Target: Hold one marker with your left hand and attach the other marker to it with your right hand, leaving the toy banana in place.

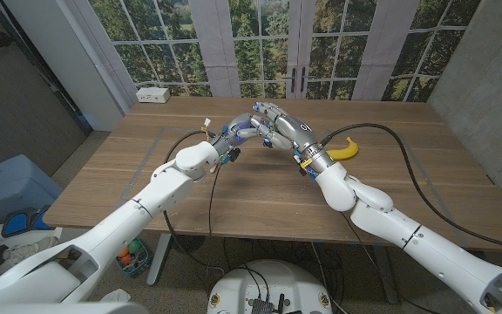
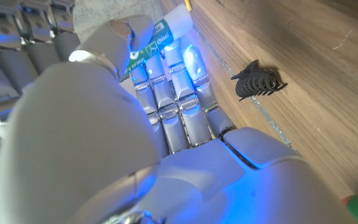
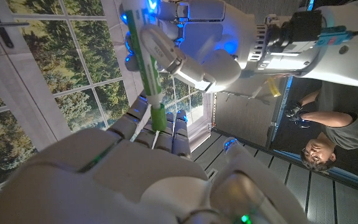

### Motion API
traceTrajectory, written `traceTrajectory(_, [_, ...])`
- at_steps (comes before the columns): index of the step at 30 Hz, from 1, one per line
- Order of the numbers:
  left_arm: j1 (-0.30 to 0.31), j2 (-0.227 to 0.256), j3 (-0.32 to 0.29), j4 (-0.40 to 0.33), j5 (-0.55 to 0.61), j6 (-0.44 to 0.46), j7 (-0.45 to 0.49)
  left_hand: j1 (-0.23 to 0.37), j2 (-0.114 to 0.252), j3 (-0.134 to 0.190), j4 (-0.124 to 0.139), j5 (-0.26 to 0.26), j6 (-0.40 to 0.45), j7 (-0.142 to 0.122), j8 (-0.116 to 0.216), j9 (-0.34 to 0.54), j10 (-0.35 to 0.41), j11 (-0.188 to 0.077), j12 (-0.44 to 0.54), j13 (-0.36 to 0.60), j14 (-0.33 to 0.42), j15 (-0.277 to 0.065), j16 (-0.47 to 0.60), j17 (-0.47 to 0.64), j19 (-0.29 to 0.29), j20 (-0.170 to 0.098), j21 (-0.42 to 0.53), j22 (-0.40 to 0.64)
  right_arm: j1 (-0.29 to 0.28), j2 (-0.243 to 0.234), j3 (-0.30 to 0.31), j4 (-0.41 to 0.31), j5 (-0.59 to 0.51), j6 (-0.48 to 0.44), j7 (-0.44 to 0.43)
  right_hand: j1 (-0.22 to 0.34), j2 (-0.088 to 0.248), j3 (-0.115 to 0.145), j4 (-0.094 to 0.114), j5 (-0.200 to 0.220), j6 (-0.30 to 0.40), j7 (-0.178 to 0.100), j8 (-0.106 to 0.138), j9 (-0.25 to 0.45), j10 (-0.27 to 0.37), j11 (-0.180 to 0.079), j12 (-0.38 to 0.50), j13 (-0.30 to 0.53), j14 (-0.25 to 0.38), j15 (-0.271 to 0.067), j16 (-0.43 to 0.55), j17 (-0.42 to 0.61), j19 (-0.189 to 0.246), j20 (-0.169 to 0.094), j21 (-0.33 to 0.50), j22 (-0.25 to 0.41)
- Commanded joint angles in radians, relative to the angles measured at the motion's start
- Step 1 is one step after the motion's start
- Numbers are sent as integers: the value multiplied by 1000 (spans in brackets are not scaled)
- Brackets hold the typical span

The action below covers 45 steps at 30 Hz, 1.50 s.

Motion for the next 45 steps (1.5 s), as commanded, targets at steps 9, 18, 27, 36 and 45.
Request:
traceTrajectory(9, [12,-11,-18,3,-96,-29,-62,27,26,137,138,17,20,3,-3,-13,51,-40,63,124,223,-215,15,1,4,-144,5,4,15,23,-29,27,16,-67,66,-16,11,1,3,9,-23,4,-7,3,-17,5,-5,-6,-26,8,-13,-14,-20,-7,-21,0])
traceTrajectory(18, [15,-4,-22,-4,-91,-34,-53,31,22,135,137,27,29,3,-7,-25,55,-41,66,125,223,-215,23,-2,7,-145,7,4,31,29,-36,49,17,-99,55,-34,5,-6,8,9,-26,13,-6,3,-15,14,-3,-8,-26,17,-10,-21,-23,1,-27,1])
traceTrajectory(27, [20,1,-25,-14,-72,-28,-18,33,20,134,139,37,33,0,-12,-37,57,-39,67,124,222,-215,32,-7,7,-145,8,4,20,20,-29,56,8,-67,-23,-52,-6,-14,6,8,-3,21,4,3,8,17,5,-11,-4,19,-2,-33,-4,7,-25,1])
traceTrajectory(36, [25,27,-14,-74,4,33,75,26,16,130,143,47,38,-7,-16,-48,62,-47,72,128,225,-214,46,-4,6,-142,9,4,3,23,-19,65,5,-11,-109,-31,-45,-6,-68,3,-82,-124,-15,2,-68,-41,-16,-14,3,-6,1,-75,3,109,-51,2])
traceTrajectory(45, [20,63,6,-166,94,172,178,20,16,128,146,55,37,-12,-17,-50,60,-52,74,132,223,-215,56,-3,5,-142,9,3,-13,47,14,108,74,98,-186,1,-66,-12,-162,-7,-342,-160,-26,0,-303,-9,-29,-20,-70,66,0,-86,-3,178,-93,3])
